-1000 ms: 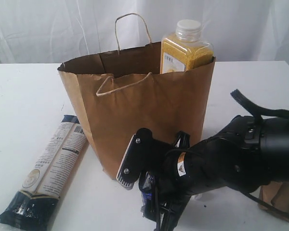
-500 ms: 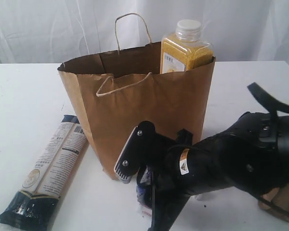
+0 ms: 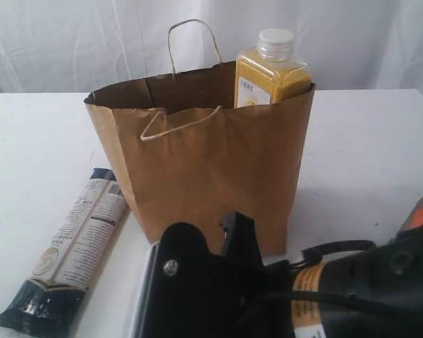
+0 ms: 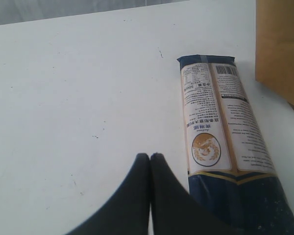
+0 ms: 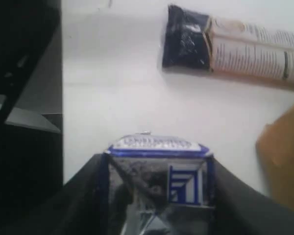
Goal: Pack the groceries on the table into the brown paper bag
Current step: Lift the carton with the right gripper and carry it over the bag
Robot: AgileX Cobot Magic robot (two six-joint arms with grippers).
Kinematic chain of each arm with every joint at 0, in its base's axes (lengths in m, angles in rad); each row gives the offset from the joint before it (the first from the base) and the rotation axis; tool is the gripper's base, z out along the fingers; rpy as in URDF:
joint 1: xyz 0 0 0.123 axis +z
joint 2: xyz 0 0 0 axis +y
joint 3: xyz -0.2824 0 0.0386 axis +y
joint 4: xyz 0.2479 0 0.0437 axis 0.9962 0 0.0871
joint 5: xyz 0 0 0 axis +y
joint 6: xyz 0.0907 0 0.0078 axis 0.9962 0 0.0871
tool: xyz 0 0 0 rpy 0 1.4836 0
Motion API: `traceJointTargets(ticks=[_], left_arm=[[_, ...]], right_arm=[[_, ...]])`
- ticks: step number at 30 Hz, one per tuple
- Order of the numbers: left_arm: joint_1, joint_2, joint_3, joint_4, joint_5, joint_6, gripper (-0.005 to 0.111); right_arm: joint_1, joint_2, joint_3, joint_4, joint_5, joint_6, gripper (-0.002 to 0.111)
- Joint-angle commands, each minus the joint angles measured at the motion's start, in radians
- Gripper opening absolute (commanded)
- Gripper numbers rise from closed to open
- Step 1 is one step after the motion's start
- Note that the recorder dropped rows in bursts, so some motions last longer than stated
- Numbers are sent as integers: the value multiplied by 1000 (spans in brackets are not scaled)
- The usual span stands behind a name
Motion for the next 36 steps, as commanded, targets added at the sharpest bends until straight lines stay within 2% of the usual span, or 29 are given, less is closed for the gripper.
traceJointTargets(ticks=[1,5,8,13,16,26,36], left_arm=[[2,-5,4,-8,4,0,0],[2,-5,4,-8,4,0,0],[2,-5,4,-8,4,0,0],[2,-5,4,-8,4,0,0],[2,-5,4,-8,4,0,0],[2,-5,4,-8,4,0,0],[2,-5,4,-8,2,0,0]], right_arm=[[64,-53,-87,-50,-25,6,0],[72,-57,-212,-161,-21,8,0],[68,-57,-296,-348,-21,52,0],[66,-48,-414,-756,5,270,0],[31,-26,-469,-884,50,373,0],[-184,90,-585,-866,62,692,0],[-302,274,-734,-693,181,682,0]])
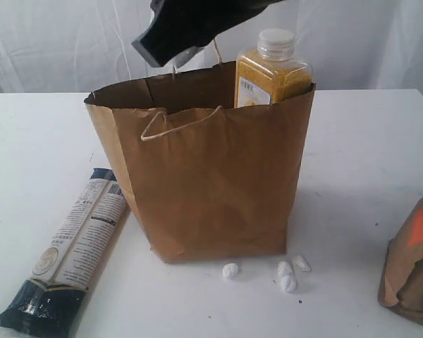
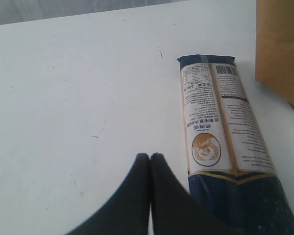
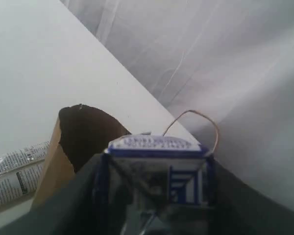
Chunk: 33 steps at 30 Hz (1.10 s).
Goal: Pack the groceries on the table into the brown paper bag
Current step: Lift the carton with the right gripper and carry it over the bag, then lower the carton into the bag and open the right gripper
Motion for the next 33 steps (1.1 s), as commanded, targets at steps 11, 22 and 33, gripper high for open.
traceJointTargets(ticks=[11,22,33], left_arm=[[2,-5,4,-8,2,0,0],[2,-5,4,-8,2,0,0],[2,-5,4,-8,2,0,0]], right_arm=[[-92,247,-221,110,140,7,0],[-115,324,-228,182,184,4,0],[-117,328,-226,220,219,4,20]])
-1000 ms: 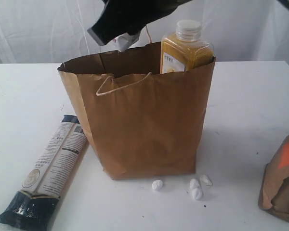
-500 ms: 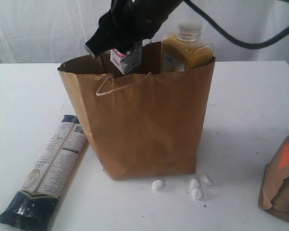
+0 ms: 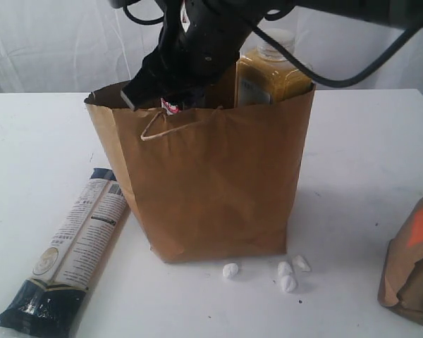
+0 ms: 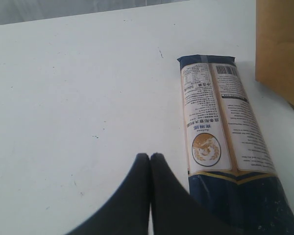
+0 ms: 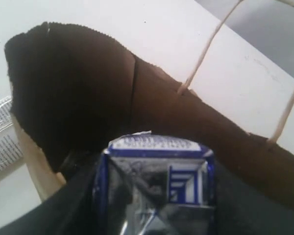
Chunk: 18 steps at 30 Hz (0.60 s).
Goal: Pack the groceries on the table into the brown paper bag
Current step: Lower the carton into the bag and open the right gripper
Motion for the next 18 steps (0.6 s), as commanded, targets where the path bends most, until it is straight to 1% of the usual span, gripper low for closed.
traceJointTargets(ticks=[1,5,7,18], left_arm=[[2,-5,4,-8,2,0,0],[2,-5,4,-8,2,0,0],[2,-5,4,-8,2,0,0],[2,-5,4,-8,2,0,0]], right_arm=[[-8,-8,-10,-8,6,0,29],[-8,-8,-10,-7,19,0,68],[-8,-8,-10,-6,21,0,76],[-8,-33,-10,9,36,0,76]])
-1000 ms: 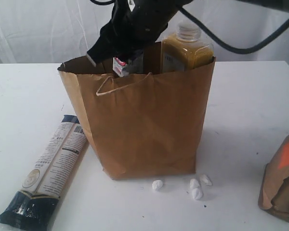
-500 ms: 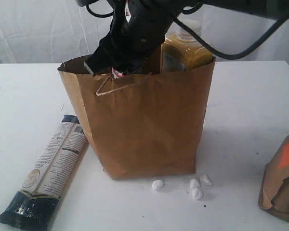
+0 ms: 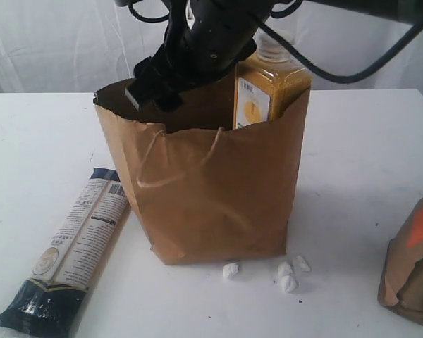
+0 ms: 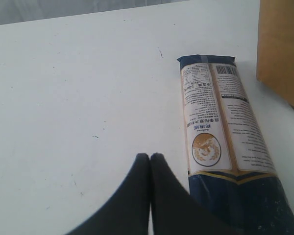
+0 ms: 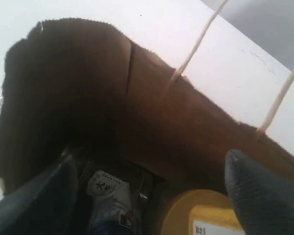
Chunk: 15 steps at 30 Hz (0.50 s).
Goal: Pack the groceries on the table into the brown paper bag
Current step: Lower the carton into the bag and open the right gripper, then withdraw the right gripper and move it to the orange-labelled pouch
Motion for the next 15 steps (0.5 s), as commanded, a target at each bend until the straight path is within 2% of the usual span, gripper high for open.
traceJointTargets(ticks=[1,15], left_arm=[[2,-5,4,-8,2,0,0],[2,-5,4,-8,2,0,0]], right_arm=[[-3,-30,-8,4,5,0,76],[-2,-257,-4,-24,37,0,69]])
